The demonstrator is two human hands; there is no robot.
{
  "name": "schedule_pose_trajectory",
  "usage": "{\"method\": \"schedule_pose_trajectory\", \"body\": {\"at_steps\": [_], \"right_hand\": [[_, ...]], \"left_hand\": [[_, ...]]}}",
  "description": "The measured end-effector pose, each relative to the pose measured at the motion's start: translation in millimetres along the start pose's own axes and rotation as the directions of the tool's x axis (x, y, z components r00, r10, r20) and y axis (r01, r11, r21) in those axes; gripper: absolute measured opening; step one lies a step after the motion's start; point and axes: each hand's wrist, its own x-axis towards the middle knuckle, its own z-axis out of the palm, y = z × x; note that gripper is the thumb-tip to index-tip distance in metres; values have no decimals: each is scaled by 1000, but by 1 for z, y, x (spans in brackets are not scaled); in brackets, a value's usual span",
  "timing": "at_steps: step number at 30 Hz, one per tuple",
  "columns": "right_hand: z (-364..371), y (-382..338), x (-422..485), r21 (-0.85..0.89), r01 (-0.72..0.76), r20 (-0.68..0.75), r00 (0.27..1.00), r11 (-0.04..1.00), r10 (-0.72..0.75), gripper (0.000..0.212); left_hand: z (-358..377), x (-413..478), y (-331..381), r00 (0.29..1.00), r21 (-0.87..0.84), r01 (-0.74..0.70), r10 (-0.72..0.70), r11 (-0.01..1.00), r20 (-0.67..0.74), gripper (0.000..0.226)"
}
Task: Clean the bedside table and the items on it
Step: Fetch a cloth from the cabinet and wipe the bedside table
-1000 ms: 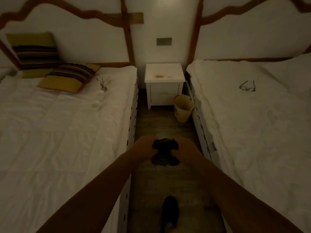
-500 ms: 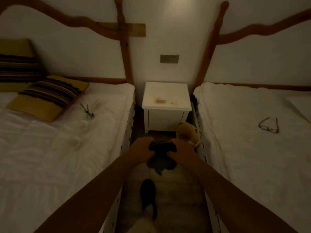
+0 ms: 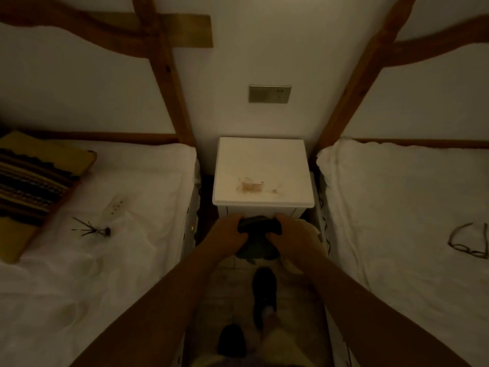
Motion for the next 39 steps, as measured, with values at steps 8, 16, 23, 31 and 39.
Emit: {"method": "schedule_pose_trajectory", "body": {"at_steps": [8, 16, 23, 31, 39], "right_hand": [[18, 30, 166, 225, -119, 129, 987, 967, 91, 15], [79, 53, 289, 234, -179, 189, 972, 956, 136, 21], [149, 72, 367, 251, -209, 155, 973, 945, 174, 16], [199, 98, 388, 76, -79, -73, 994, 994, 85, 43], [254, 72, 385, -211, 126, -139, 978, 969, -157, 58]], "left_hand": [[-13, 152, -25, 990, -44, 126, -129, 991, -64, 11], [-17, 272, -99, 972, -78, 232, -235, 970, -27, 10], [6, 346, -176, 974, -124, 224, -227, 967, -10, 8], [38, 383, -234, 975, -83, 68, -84, 994, -206, 21], [65, 382, -257, 934, 110, -51, 86, 993, -345, 33]]}}
